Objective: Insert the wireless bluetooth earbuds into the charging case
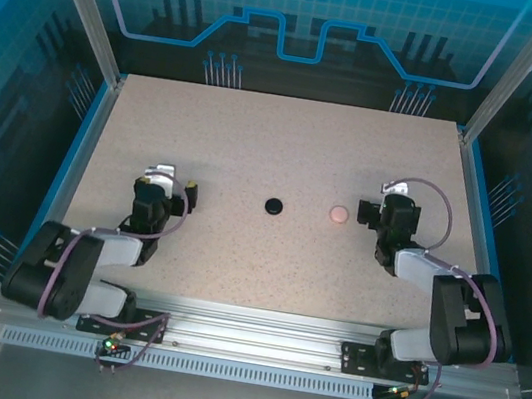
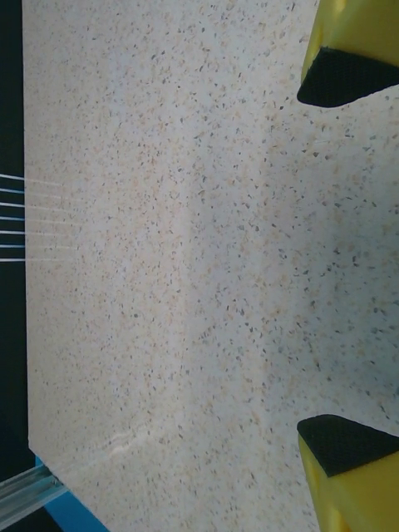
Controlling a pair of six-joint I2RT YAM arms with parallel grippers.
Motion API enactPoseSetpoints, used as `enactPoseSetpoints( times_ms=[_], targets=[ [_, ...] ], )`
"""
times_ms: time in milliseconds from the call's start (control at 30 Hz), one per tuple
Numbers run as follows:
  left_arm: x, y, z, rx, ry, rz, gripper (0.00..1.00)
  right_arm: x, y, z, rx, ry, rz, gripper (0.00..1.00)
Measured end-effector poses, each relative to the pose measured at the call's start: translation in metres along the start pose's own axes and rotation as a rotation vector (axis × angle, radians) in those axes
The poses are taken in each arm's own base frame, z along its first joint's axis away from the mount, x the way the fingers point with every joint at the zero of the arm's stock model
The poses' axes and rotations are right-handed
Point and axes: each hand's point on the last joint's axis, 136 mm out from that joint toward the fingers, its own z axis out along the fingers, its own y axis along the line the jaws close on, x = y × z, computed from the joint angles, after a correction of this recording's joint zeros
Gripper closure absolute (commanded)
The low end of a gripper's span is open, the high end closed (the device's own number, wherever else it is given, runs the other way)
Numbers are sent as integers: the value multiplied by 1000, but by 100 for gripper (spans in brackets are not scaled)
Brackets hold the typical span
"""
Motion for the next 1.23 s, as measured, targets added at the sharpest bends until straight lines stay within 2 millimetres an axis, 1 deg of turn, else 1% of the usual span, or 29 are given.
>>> enactPoseSetpoints(
  times_ms=[100,167,233,367,433,500,567,700,1233],
  targets=[
    [6,-7,8,34,6,18,1,10,9,2,-61,-44,-11,0],
    [10,-10,13,54,11,27,1,20,18,4,-105,-30,-28,0],
    [8,-11,17,74,17,28,1,20,23,6,-148,-31,-31,0],
    [-12,-10,29,100,1,7,1,7,19,9,-182,-68,-3,0],
    [-24,-5,36,107,-5,-18,1,2,20,9,-196,-79,0,0],
    [-30,1,40,105,-10,-42,1,1,22,8,-209,-85,0,0],
    [-29,4,41,105,0,-54,1,1,23,8,-216,-85,-1,0],
    [-22,2,40,122,28,-68,1,1,24,8,-217,-87,-4,0],
    [-21,0,40,130,32,-71,1,-2,29,7,-245,-93,-9,0]
  ],
)
